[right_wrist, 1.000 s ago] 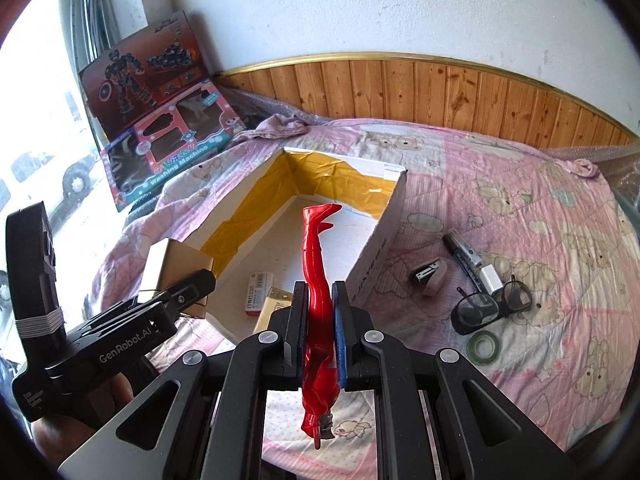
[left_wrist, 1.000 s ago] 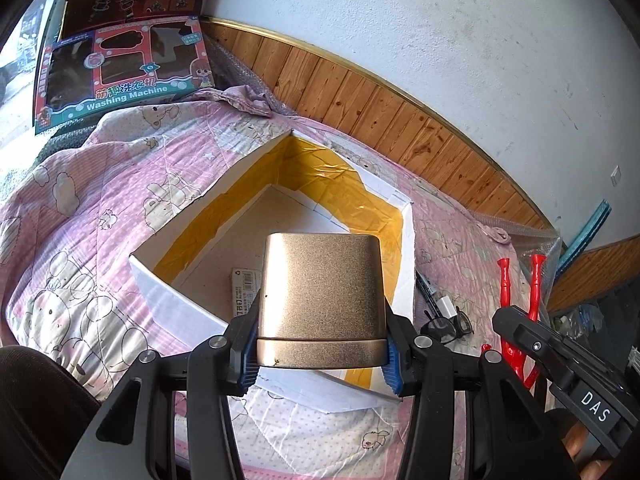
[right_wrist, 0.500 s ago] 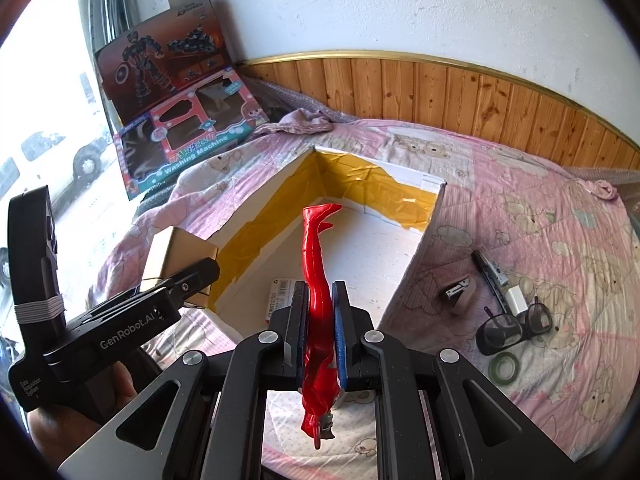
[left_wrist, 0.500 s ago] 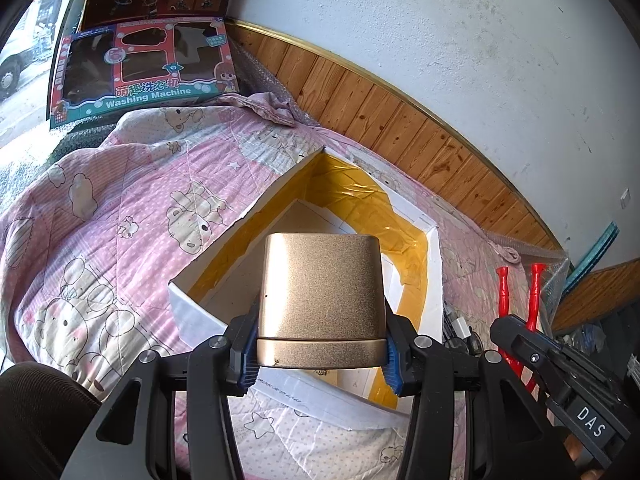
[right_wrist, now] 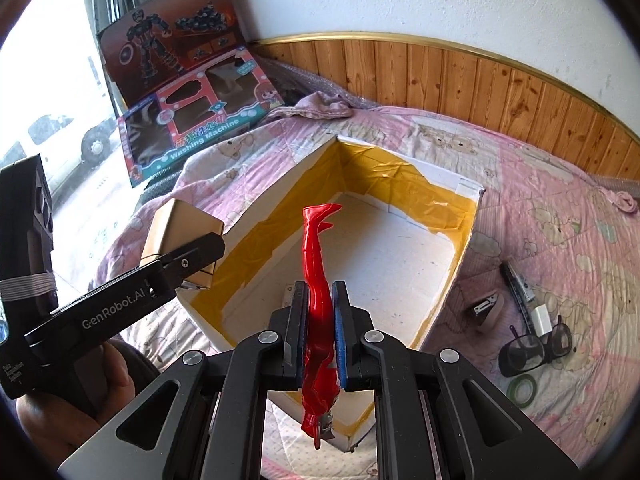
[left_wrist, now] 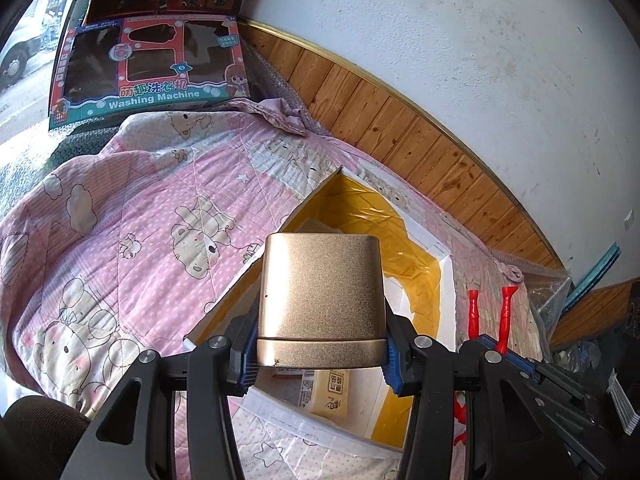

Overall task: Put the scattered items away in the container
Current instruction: 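Carry the red figure and bronze tin over the cardboard box with both tools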

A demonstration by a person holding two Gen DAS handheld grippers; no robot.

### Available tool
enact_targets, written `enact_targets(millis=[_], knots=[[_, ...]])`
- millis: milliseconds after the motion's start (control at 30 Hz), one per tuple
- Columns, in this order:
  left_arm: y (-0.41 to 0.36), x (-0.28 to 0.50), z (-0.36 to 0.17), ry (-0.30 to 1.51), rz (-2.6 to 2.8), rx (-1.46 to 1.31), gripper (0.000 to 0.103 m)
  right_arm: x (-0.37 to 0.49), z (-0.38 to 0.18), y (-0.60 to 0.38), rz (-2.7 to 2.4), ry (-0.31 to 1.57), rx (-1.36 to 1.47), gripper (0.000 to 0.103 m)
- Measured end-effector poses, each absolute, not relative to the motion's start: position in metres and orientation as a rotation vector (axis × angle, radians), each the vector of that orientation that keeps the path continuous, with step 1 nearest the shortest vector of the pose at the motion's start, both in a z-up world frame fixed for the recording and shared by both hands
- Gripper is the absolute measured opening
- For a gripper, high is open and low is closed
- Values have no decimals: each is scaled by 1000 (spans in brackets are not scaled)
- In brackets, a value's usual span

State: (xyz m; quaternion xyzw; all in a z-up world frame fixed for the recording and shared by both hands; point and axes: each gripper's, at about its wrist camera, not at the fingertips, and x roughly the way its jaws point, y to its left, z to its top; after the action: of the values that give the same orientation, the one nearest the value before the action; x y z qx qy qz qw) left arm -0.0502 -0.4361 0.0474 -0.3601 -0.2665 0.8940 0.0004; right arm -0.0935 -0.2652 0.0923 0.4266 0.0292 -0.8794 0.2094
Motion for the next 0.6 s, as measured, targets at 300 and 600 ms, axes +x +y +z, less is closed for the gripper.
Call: enact_targets(millis=[300, 600], knots=[[-438, -80, 39, -877, 2744, -1181, 49, -129, 75, -268, -2388, 34, 1285, 12], [-431, -108, 39, -836, 2713, -1217, 49, -163, 58, -266, -2345, 1, 1378, 12]])
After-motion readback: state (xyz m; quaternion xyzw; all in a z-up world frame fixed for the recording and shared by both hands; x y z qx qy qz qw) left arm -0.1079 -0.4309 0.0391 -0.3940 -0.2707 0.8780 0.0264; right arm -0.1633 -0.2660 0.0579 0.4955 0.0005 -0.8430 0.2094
